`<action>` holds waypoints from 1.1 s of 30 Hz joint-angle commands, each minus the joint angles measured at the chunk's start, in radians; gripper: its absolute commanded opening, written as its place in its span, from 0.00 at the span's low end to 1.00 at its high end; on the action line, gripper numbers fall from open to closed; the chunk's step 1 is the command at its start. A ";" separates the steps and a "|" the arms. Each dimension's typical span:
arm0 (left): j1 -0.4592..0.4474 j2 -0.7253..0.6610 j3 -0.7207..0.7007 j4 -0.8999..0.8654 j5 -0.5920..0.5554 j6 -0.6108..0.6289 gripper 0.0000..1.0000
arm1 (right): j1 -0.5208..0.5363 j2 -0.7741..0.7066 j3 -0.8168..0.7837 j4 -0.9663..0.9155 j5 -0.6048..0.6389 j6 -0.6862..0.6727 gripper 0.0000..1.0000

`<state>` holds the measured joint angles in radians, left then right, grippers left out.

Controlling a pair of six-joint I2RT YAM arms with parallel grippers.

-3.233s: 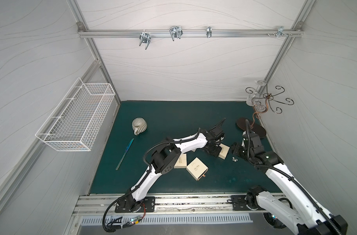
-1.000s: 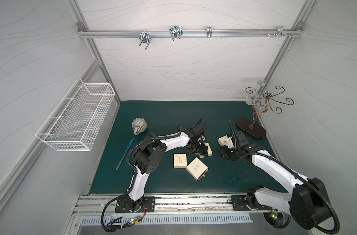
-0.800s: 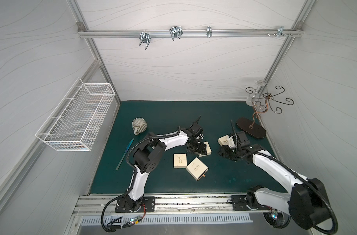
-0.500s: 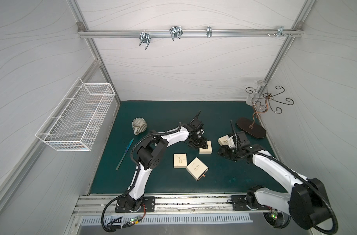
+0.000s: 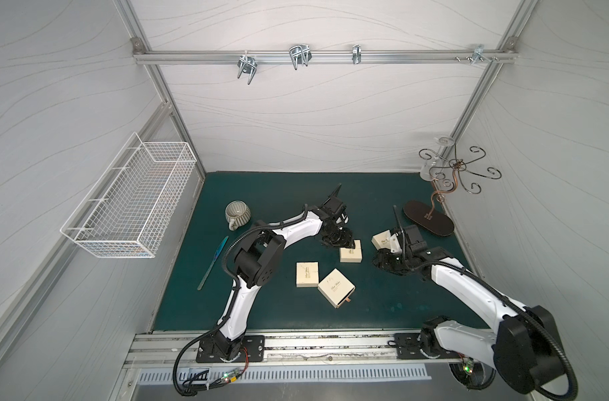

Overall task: Take out the earrings from the drawer-style jewelry box
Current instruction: Move the jewelry box to the center of the board, then open the drawer in the jewelry box.

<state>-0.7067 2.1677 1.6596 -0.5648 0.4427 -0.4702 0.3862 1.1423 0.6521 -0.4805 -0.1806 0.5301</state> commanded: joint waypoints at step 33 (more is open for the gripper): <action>-0.130 0.015 -0.084 -0.003 0.054 0.024 0.56 | -0.198 0.043 -0.150 0.217 -0.152 0.133 0.42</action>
<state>-0.8158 2.1830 1.5970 -0.5194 0.5102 -0.4496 0.2070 1.1652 0.5121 -0.3347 -0.2882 0.6361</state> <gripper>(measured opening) 0.559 0.434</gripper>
